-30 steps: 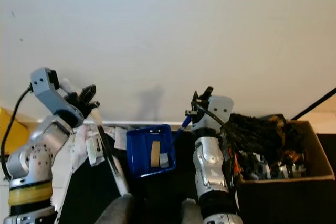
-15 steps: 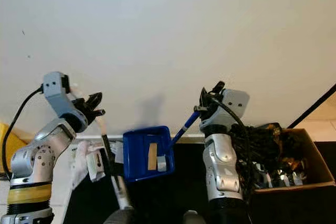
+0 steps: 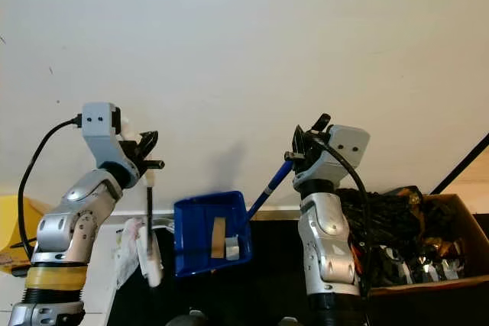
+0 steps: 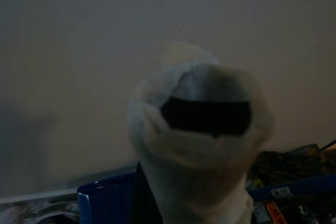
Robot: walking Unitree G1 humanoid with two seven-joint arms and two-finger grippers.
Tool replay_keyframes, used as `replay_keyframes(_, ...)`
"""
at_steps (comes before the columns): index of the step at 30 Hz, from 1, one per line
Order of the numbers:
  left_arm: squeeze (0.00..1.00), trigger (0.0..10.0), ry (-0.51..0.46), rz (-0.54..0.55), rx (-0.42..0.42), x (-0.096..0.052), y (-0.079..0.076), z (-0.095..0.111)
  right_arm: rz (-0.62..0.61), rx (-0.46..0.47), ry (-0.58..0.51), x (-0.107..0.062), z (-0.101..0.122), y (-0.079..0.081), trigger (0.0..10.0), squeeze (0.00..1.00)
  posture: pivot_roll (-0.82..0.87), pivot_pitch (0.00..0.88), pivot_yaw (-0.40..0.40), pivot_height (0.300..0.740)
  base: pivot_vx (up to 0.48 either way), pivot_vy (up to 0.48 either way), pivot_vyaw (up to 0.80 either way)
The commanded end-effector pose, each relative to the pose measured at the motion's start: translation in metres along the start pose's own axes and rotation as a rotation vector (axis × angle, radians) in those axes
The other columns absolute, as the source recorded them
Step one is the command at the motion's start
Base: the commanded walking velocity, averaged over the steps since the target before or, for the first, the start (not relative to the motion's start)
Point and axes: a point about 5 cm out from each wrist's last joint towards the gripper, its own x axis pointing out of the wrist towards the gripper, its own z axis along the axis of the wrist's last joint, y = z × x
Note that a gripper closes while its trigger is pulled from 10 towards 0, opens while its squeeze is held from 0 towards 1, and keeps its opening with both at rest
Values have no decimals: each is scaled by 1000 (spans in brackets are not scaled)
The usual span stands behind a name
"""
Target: Sweep floor
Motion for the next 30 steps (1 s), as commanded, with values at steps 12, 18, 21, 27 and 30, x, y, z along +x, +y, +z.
replay_keyframes(12,0,10000,-123,76,-184,6,10,16,45,24,43,4,-7,24,10000,0,37,0,4,740,0,0,0)
replay_keyframes(18,0,10000,-149,76,-148,6,4,12,56,20,39,13,-5,22,10000,0,41,0,-11,740,0,0,0)
replay_keyframes(21,0,10000,-146,67,-120,6,2,10,51,19,34,14,-4,20,10000,0,41,0,-11,740,0,0,0)
replay_keyframes(27,0,10000,-138,26,-76,10,-12,14,28,28,7,17,4,15,10000,0,46,0,35,740,0,0,0)
replay_keyframes(30,0,10000,-121,-4,-60,19,-16,16,-7,47,-26,20,8,16,10000,0,46,0,71,740,0,0,0)
